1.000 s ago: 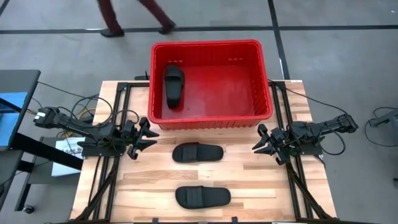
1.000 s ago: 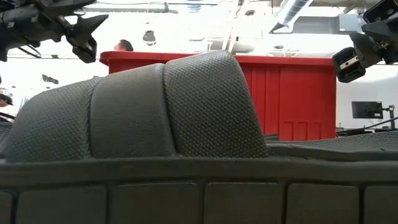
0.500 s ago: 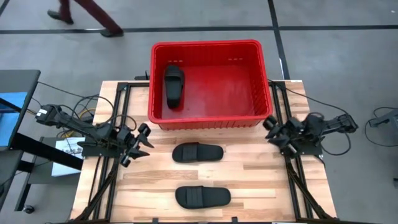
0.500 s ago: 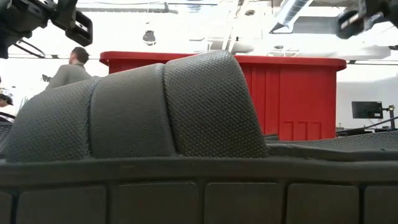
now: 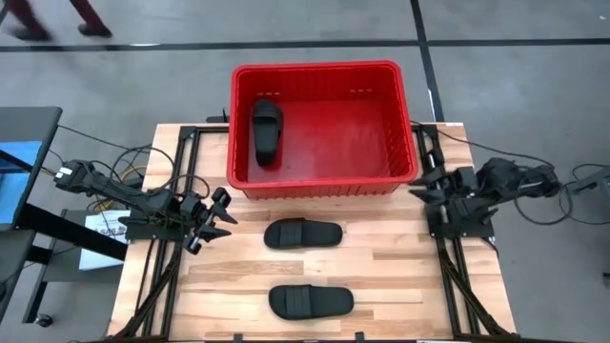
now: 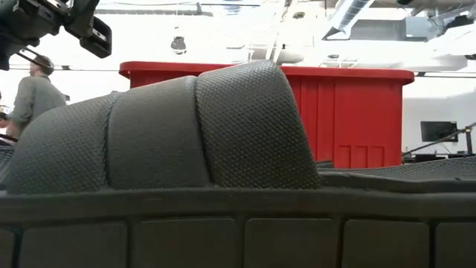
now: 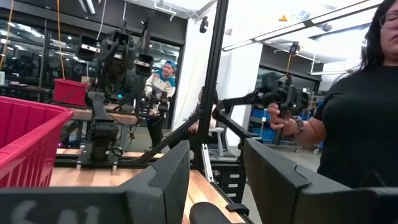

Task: Pick and place slides into bin
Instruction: Put the black slipper into the red bin

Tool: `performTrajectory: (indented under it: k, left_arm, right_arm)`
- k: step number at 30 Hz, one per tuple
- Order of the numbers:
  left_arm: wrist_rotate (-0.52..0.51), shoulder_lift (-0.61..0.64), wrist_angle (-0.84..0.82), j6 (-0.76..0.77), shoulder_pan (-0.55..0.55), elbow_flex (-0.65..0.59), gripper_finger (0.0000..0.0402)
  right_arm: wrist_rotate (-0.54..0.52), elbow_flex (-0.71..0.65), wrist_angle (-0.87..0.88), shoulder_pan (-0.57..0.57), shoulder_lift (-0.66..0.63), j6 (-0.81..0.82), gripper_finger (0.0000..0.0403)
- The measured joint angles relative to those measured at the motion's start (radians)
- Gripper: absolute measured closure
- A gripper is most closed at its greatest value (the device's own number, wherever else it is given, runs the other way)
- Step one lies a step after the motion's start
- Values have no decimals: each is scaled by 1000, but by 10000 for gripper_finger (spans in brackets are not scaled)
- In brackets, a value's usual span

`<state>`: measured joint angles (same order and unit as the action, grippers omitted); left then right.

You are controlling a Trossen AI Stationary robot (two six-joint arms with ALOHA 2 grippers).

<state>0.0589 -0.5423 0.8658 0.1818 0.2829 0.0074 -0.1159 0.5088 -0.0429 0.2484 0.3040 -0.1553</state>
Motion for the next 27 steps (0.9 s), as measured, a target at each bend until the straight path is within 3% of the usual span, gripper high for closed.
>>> performTrajectory:
  k: [8, 11, 19, 27]
  left_arm:
    - [-30, 0, 0, 27, 0, 0, 260]
    - [-33, 0, -1, 46, 0, 0, 259]
    - [-43, 0, -1, 50, 0, 0, 260]
    - [-47, 0, 0, 50, 0, 0, 259]
  right_arm:
    - [-3, 341, 545, 11, 327, -82, 338]
    - [-15, 430, 668, 21, 403, -84, 338]
    - [-14, 498, 700, 20, 573, -50, 338]
    - [86, 503, 757, 87, 726, 182, 338]
